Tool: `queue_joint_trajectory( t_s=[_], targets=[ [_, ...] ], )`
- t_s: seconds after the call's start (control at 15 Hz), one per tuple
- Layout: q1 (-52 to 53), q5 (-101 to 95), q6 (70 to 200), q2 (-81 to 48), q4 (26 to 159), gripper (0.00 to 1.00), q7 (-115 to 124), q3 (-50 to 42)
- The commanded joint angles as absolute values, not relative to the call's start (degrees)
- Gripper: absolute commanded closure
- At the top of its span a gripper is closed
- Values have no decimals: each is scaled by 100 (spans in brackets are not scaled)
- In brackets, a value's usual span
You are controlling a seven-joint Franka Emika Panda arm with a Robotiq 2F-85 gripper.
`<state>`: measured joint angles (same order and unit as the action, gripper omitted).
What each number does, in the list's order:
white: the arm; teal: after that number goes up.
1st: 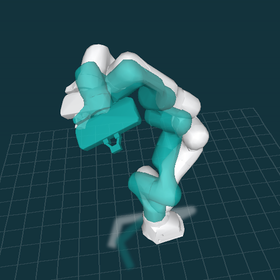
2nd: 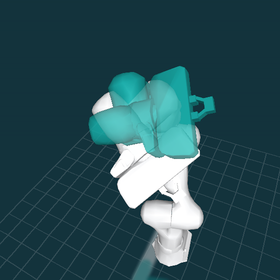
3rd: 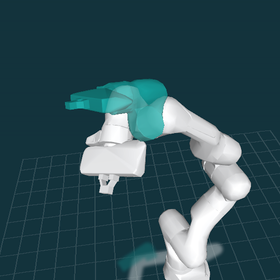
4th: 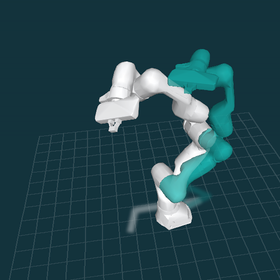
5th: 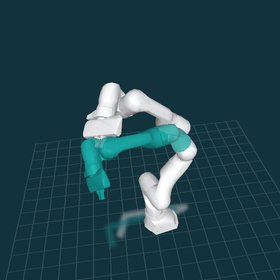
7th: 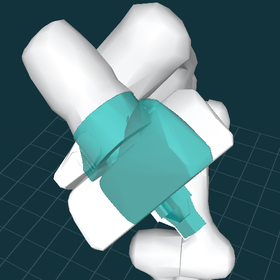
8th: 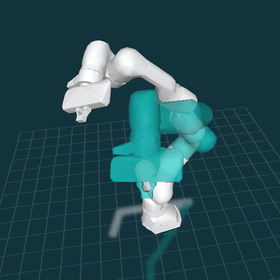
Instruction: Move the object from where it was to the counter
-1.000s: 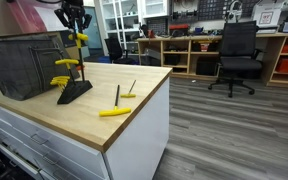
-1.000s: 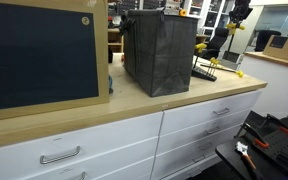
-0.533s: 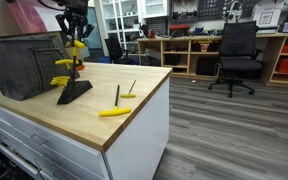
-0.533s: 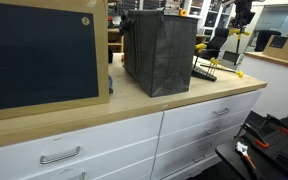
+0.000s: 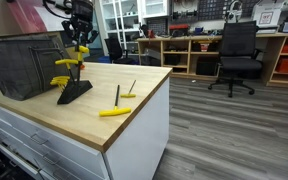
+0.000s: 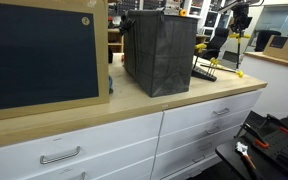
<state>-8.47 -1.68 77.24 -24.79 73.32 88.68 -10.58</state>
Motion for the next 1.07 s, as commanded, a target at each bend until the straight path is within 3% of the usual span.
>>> queue_joint_trajectory(
  t_s=[0.0,1.0],
  targets=[
    [-858,-211,7398,-2702,7035,94,9083,-1178],
    [-1078,19,7906,-3365,6722,94,9047,-1285]
  ],
)
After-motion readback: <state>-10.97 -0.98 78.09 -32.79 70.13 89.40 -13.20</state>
